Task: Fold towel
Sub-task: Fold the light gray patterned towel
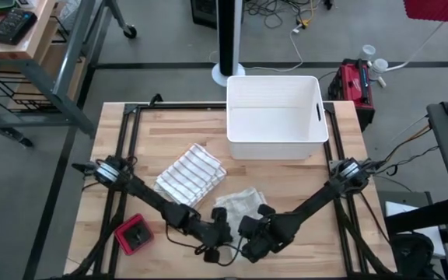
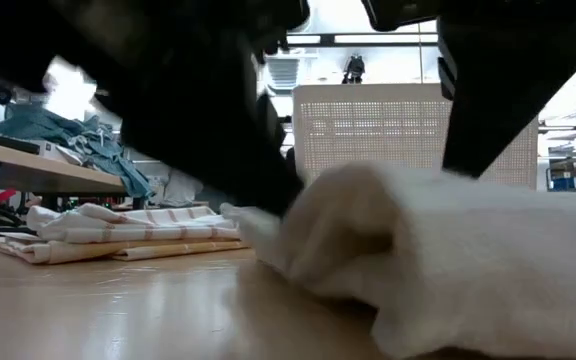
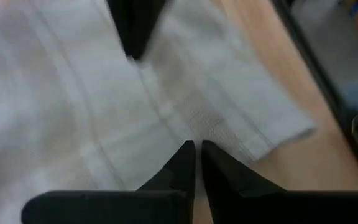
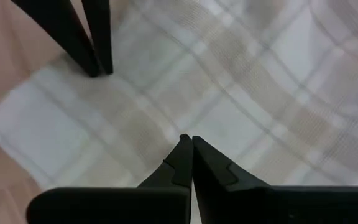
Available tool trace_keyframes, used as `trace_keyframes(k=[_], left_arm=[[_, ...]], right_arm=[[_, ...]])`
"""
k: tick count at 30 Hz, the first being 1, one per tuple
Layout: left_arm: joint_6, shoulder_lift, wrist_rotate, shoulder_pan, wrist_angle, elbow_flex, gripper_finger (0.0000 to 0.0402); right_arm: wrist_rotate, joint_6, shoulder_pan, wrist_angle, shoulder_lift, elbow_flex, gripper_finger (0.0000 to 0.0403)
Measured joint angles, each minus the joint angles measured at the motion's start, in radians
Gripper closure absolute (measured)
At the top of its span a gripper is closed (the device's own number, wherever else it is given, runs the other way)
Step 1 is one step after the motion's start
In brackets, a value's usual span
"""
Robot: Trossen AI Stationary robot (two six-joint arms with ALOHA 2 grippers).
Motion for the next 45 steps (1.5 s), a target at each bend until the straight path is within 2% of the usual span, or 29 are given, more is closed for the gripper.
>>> trace_keyframes(k=[3,8,11,23,26,33,39,42,45], left_arm=[[-0.013,0.049,0.029,0.0,0.004,0.0,0.0381],[-0.11,0.072,0.002,0.001,-0.001,0.003,0.0381],[-0.118,0.058,-0.028,0.001,-0.019,0.002,0.0381],[-0.139,-0.041,-0.106,-0.004,-0.285,-0.002,0.0381],[-0.135,-0.056,-0.108,-0.005,-0.223,-0.002,0.0381],[-0.015,-0.048,-0.063,-0.006,0.115,0.0,0.0381],[0.009,-0.005,-0.058,0.0,0.154,0.0,0.0381],[0.007,0.009,-0.112,0.007,0.117,-0.001,0.0381],[0.01,-0.008,-0.28,0.007,0.02,-0.001,0.0381]], right_arm=[[-0.003,0.004,-0.001,-0.011,0.001,-0.003,0.0403],[-0.03,0.022,-0.001,-0.034,0.001,-0.009,0.0403],[-0.052,0.051,-0.001,-0.066,0.001,-0.026,0.0403],[-0.079,0.162,0.039,-0.213,-0.016,-0.07,0.0403],[-0.068,0.185,0.051,-0.216,-0.043,-0.068,0.0403],[-0.027,0.192,0.083,-0.14,-0.098,-0.067,0.0403],[-0.035,0.148,0.096,0.006,-0.09,-0.069,0.0403],[-0.035,0.15,0.098,-0.013,-0.081,-0.073,0.0403],[-0.035,0.169,0.1,-0.094,-0.087,-0.073,0.0403]])
